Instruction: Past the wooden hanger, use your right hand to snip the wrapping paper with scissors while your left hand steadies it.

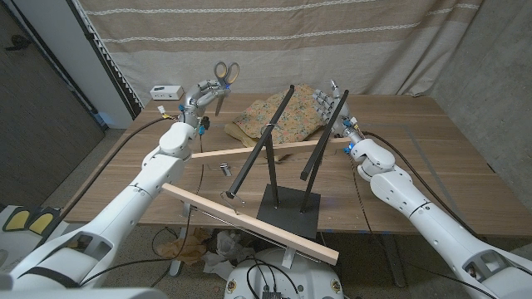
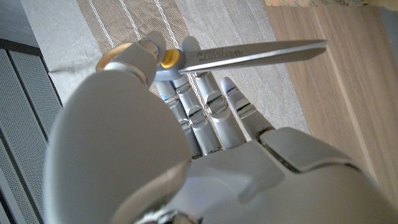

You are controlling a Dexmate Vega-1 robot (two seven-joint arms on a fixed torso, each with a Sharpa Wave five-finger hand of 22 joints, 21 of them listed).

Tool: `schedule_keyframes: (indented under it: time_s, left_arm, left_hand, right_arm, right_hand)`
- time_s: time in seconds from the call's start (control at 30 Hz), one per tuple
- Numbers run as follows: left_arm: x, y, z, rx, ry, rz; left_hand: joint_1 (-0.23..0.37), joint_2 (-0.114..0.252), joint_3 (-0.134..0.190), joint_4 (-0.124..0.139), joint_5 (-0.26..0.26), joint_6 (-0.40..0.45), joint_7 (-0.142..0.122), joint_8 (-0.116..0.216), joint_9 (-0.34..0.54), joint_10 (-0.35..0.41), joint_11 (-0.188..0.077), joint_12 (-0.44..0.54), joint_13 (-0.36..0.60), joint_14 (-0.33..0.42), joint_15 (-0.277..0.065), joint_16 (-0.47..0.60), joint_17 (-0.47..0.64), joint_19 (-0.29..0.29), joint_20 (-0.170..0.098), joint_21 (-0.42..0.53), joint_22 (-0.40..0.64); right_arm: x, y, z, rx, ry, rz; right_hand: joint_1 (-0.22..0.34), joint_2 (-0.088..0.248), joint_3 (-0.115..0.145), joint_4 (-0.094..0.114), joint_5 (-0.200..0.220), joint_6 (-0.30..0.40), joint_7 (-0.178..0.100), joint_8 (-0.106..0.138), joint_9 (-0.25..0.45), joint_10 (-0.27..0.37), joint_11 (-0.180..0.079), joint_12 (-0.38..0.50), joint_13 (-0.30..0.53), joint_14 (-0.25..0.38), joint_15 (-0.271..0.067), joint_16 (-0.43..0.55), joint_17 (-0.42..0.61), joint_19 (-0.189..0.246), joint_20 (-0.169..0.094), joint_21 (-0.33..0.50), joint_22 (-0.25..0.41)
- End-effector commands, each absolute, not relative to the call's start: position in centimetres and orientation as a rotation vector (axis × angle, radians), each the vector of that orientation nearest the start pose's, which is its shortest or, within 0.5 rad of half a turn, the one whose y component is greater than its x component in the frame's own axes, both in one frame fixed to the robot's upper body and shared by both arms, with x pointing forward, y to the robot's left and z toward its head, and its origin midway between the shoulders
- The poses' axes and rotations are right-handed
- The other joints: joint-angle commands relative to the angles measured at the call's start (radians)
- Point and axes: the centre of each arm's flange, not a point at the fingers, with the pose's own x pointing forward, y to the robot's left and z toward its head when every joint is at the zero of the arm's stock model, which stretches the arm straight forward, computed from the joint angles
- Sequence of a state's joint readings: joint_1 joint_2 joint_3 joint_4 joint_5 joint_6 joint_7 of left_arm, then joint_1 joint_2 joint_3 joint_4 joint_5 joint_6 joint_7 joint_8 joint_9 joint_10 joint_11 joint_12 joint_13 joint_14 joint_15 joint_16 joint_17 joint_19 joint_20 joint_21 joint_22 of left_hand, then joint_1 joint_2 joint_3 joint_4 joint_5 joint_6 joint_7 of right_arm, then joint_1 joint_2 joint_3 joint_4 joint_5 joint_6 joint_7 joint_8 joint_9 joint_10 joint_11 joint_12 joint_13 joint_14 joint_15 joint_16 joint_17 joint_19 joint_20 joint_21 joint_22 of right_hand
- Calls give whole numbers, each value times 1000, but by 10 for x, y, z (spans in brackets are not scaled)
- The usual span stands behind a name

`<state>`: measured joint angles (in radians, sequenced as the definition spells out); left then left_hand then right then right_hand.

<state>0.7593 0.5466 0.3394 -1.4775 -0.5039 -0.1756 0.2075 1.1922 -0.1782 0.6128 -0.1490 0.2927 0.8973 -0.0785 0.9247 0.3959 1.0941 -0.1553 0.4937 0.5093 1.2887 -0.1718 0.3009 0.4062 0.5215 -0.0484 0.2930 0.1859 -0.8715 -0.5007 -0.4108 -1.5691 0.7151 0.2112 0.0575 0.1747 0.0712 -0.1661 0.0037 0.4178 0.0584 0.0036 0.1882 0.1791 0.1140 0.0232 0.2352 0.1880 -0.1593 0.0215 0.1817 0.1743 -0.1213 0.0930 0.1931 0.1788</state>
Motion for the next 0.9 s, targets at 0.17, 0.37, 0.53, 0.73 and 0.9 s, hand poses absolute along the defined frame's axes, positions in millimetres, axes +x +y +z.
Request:
schedule_keyframes:
  time_s: [0.17,0.37,0.53,0.73,0.9]
  left_arm:
    - [632,283,98,161,-747,-69]
    - [629,280,102,211,-753,-53]
    - [624,279,107,281,-767,-22]
    - [621,273,113,379,-796,21]
    - [621,267,119,467,-815,43]
  left_hand:
    - [12,21,-1,2,5,57,-8,5,55,48,-41,0,4,73,-68,0,2,13,-82,-3,1]
    - [11,22,-1,4,7,49,-9,-1,51,46,-38,-2,2,70,-68,-5,2,25,-68,0,0]
    - [13,21,-3,4,8,52,-7,0,49,48,-38,-2,0,66,-68,-12,1,4,-80,-14,-3]
    - [14,22,-5,5,9,53,-6,-1,47,47,-37,-3,-2,65,-68,-16,1,3,-87,-19,-5]
    - [16,21,-6,4,10,52,-9,-1,48,48,-37,-2,0,65,-68,-18,1,3,-91,-22,-6]
  right_arm:
    - [595,-238,25,57,-685,365]
    - [590,-242,27,44,-694,356]
    - [586,-244,30,27,-702,341]
    - [581,-245,36,6,-705,330]
    - [578,-245,43,-29,-702,330]
  right_hand:
    - [17,4,-2,-7,-3,-3,0,5,5,2,7,1,3,1,10,-1,4,-8,0,2,2]
    - [20,4,-1,-10,-3,-5,2,5,5,5,13,2,4,0,11,-1,4,-9,0,2,2]
    - [23,4,-1,-11,-4,-6,3,5,5,4,16,1,4,0,12,-1,4,-9,1,2,2]
    - [26,4,-1,-13,-4,-7,3,5,6,5,22,2,4,-3,16,-1,4,-12,2,1,2]
    - [27,3,-2,-14,-5,-5,2,6,6,8,32,3,4,-3,23,-1,4,-14,3,1,2]
